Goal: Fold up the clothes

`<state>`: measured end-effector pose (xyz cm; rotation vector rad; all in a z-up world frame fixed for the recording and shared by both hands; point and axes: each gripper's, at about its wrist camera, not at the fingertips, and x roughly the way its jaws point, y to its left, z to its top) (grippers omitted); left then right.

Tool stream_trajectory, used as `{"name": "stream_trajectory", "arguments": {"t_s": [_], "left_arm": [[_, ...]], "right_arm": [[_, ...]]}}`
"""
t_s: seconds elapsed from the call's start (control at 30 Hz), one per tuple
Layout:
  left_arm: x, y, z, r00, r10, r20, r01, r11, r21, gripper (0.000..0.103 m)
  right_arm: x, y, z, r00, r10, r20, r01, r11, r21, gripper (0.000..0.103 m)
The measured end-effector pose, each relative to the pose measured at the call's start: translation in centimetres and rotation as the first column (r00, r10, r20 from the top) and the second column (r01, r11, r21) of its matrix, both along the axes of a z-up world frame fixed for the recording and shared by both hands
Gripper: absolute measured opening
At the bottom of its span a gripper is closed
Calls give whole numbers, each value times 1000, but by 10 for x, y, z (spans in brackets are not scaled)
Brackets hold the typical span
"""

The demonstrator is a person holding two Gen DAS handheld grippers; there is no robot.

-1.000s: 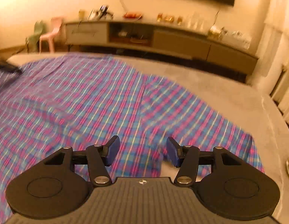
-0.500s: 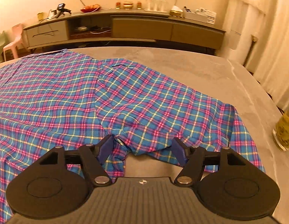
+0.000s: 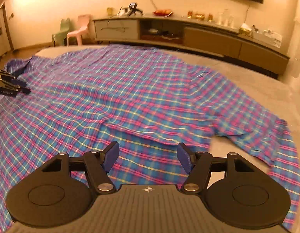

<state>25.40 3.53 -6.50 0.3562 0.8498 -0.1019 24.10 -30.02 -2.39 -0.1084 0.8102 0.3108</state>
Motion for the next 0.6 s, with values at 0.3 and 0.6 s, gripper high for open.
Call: {"name": "stream_trajectory", "arguments": {"t_s": [0.3,0.6], "left_arm": [[77,-8,-2,996,72,45,-75,994,75,37],[-5,-44,60,1000,0,20,3,984,-180,58]], "right_arm": [[37,4,-16,992,-124,20,124,992,-19,67],[-24,-121,10,893,-423,151,436,898,-65,86]]}}
